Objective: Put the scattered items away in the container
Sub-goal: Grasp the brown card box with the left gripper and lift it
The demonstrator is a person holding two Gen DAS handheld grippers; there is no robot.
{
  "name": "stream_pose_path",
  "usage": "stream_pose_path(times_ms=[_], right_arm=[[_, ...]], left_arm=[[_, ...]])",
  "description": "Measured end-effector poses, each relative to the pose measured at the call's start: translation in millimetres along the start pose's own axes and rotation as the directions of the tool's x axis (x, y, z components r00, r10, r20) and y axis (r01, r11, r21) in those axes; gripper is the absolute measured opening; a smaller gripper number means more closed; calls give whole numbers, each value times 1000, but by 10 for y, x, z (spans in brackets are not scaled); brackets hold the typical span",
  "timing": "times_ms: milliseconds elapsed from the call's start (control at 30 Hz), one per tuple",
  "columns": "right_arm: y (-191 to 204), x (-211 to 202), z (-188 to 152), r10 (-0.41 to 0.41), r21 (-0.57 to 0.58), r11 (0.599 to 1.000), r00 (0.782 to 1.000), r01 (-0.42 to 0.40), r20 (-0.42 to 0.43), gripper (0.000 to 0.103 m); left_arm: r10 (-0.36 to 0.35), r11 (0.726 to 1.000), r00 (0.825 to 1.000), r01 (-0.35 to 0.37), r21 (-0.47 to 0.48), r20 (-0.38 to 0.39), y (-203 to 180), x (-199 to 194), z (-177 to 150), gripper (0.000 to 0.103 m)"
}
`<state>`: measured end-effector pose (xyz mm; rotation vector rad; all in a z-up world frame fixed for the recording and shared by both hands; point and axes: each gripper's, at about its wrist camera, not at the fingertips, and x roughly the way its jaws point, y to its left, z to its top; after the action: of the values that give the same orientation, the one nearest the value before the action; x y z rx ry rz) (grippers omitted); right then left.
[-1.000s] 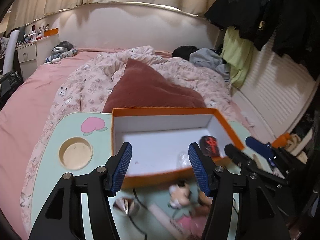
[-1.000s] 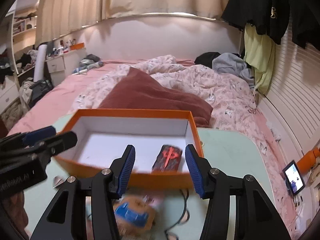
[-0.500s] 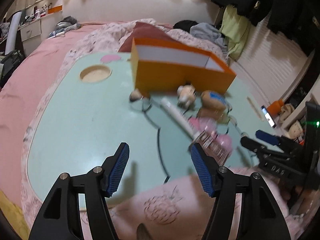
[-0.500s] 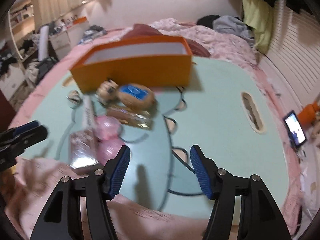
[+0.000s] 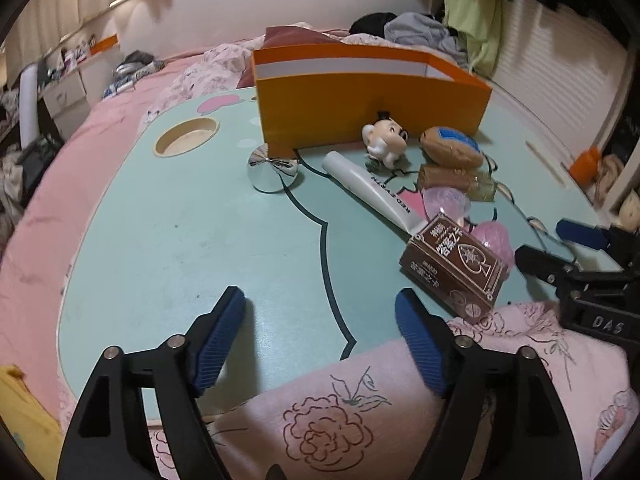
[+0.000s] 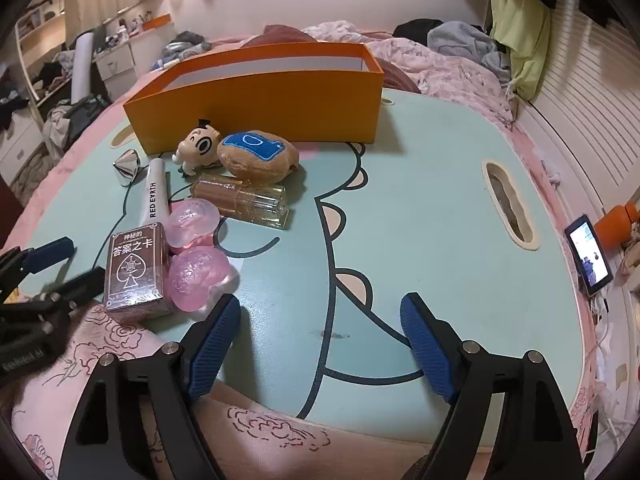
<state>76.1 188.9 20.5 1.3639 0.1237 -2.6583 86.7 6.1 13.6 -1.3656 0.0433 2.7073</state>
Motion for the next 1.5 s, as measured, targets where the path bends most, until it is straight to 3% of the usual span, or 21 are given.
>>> stream_pose_path(times_ms=[67, 133, 167, 400, 533, 633, 900, 933, 967, 1200, 1333, 1500], right_arm=[[-9, -12, -5, 5, 3, 1000, 1000, -5, 7, 81], [-7, -59, -9, 22, 5, 1000, 999, -22, 30, 58], [3, -83, -1, 37, -1, 999, 998, -37, 43, 53], [306, -160, 101, 135, -158, 980, 985, -117, 110, 51], [463, -90, 154, 140, -223, 968, 986, -116, 94, 51], [565, 32, 169, 158, -266, 953, 987, -145, 28, 51], [567, 157, 191, 184, -268, 947, 983, -177, 1, 50], [572, 145, 175, 185, -272, 946, 983, -176, 8, 40], [584, 128, 151, 183, -281, 944, 983, -170, 20, 37], [529, 60, 85, 148, -247, 961, 985, -123, 84, 37], [396, -83, 66, 139, -190, 976, 977, -108, 162, 37], [205, -130, 88, 145, -100, 987, 971, -128, 191, 37]], left_arm=[[-2, 1000, 1000, 2, -5, -1, 15, -1, -3, 84], [-1, 1000, 1000, 1, -6, -1, 15, -3, -11, 84], [-1, 1000, 1000, 1, -6, -1, 19, -1, -14, 84], [0, 1000, 1000, 0, -7, -1, 17, 10, -12, 84], [1, 1000, 1000, -1, -8, 0, 19, 11, -16, 84], [2, 1000, 1000, -2, -8, 0, 17, 11, -14, 84], [4, 1000, 1000, -4, -13, 0, 40, 9, -18, 84], [5, 1000, 1000, -5, -14, 0, 49, 13, -17, 84], [6, 1000, 1000, -6, -16, 0, 52, 8, -18, 84], [-41, 997, 999, 42, -69, 19, 155, -56, -32, 84], [-43, 990, 993, 57, -130, 109, 265, -266, -41, 84], [-118, 993, 985, 118, 1, 122, 4, -382, 7, 84]])
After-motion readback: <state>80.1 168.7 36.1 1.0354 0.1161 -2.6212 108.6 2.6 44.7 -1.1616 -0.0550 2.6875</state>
